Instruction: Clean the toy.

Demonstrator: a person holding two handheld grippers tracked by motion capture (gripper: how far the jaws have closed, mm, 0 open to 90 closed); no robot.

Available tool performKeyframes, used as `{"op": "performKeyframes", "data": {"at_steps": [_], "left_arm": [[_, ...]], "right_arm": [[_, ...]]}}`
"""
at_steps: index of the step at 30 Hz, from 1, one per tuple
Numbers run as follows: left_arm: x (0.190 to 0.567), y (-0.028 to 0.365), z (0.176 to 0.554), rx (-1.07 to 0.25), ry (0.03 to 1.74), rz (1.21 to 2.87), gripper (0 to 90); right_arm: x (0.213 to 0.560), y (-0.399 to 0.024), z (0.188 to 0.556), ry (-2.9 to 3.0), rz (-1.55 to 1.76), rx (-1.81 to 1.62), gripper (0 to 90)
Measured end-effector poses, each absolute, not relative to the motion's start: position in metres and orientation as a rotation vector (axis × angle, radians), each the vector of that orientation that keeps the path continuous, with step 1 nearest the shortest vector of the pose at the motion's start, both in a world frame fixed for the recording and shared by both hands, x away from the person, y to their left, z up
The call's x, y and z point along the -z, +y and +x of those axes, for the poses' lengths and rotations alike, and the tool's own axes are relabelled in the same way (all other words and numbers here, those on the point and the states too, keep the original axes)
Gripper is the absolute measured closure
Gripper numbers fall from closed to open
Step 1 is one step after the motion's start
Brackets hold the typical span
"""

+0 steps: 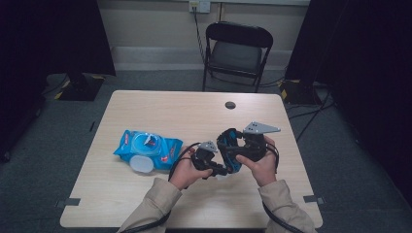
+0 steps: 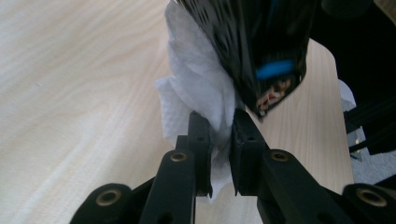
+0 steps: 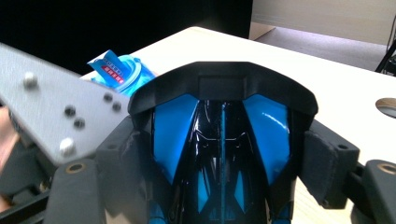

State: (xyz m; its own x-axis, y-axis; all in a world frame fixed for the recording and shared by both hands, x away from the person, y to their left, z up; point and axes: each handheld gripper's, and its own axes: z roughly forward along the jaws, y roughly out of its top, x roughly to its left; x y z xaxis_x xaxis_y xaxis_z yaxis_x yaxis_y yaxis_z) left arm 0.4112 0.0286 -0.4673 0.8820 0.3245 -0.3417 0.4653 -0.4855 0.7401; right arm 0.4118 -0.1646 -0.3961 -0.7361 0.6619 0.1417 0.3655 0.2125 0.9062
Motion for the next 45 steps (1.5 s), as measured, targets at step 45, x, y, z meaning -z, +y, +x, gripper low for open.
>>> {"op": "performKeyframes", "data": {"at_steps": [45], "left_arm": [[0.412, 0.062, 0.434, 0.047, 0.618, 2.038, 80.3]], "right_arm": [[0.418, -0.186, 0.395, 2.223, 0.986, -1.515, 25.4]]}}
